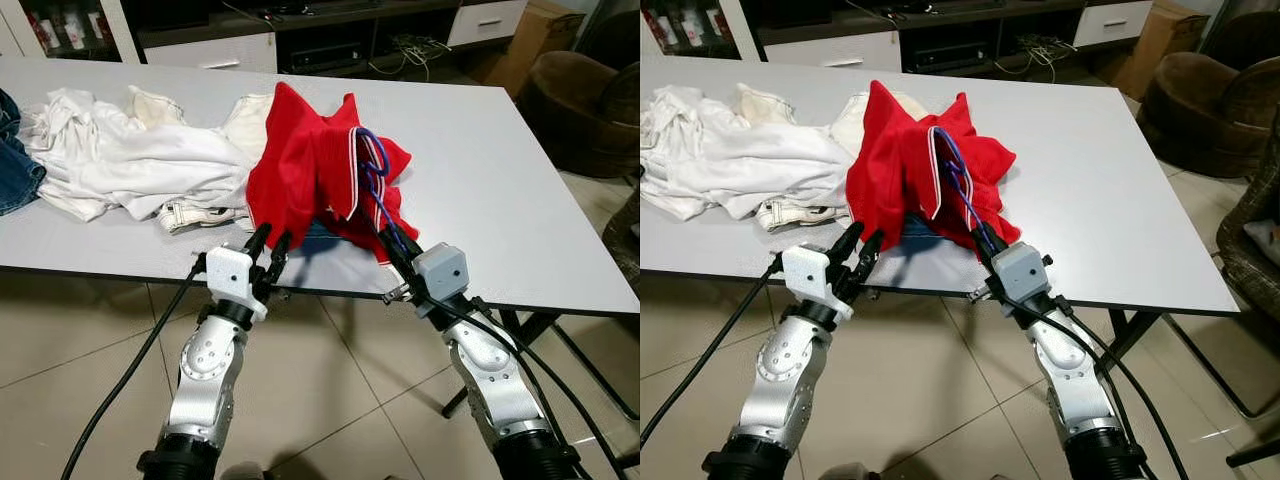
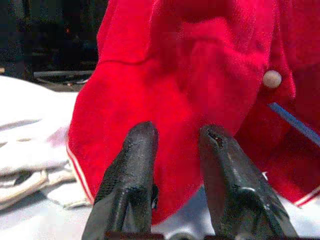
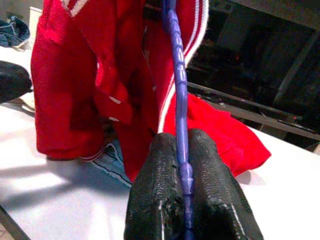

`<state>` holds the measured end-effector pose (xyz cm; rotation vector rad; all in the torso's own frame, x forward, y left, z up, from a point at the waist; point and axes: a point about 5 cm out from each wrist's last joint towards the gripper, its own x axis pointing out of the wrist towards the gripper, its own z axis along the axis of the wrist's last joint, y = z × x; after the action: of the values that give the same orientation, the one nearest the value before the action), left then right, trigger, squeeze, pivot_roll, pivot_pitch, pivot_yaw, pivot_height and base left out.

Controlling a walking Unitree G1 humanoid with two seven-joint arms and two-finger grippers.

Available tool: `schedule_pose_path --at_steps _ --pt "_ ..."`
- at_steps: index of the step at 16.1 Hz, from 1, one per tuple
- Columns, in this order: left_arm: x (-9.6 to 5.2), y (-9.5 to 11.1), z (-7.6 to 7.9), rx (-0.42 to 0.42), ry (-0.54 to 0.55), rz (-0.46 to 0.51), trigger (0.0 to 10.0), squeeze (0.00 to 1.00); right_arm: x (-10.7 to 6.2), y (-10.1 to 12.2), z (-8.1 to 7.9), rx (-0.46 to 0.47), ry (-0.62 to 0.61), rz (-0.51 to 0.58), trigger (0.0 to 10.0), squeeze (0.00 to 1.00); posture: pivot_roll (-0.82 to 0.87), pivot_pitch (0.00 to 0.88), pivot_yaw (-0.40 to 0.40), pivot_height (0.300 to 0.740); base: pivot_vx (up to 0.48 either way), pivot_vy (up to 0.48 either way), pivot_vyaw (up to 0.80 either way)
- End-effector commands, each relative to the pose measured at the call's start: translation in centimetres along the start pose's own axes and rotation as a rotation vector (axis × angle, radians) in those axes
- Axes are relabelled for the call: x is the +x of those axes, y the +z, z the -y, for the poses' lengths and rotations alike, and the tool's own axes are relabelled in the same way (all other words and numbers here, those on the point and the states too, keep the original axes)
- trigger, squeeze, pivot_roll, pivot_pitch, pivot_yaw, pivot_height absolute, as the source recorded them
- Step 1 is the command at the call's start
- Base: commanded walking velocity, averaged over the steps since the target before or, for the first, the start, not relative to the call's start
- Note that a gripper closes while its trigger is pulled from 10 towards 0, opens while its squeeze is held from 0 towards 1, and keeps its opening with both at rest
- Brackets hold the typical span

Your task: Hang hanger

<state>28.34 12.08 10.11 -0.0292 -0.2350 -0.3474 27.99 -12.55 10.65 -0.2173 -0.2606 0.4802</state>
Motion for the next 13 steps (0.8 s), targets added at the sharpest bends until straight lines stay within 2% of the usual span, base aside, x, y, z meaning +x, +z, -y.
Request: schedule_pose_path --at_steps 1,4,8,10,13 --pt "0.33 -0.07 0.38 -0.007 -0.025 -0.003 10.0 0.0 -0.29 0.2 0.47 -0.019 -0.02 0.013 10.0 0.0 0.11 0.0 0.015 0.74 0.0 0.0 0.0" --pt "0.53 -0.24 0.75 -0.016 -0.048 -0.009 10.0 0.0 -1.05 0.07 0.45 -0.019 -0.043 0.002 10.0 0.0 0.08 0.0 0.024 0.74 0.0 0.0 0.0" --pt "0.93 -0.14 0.94 -0.024 -0.045 -0.001 10.0 0.0 -1.1 0.09 0.56 -0.022 -0.041 -0.001 10.0 0.0 0.08 0.0 0.018 0.74 0.0 0.0 0.0" --pt "0.54 -0.26 0.95 -0.023 -0.048 -0.005 10.0 0.0 -0.99 0.17 0.74 -0.026 -0.045 0.001 10.0 0.0 0.08 0.0 0.021 0.74 0.0 0.0 0.0" --pt "0.16 -0.44 0.56 -0.017 -0.04 -0.014 10.0 0.0 -1.17 0.03 0.03 -0.014 -0.035 -0.003 10.0 0.0 0.09 0.0 0.021 0.74 0.0 0.0 0.0"
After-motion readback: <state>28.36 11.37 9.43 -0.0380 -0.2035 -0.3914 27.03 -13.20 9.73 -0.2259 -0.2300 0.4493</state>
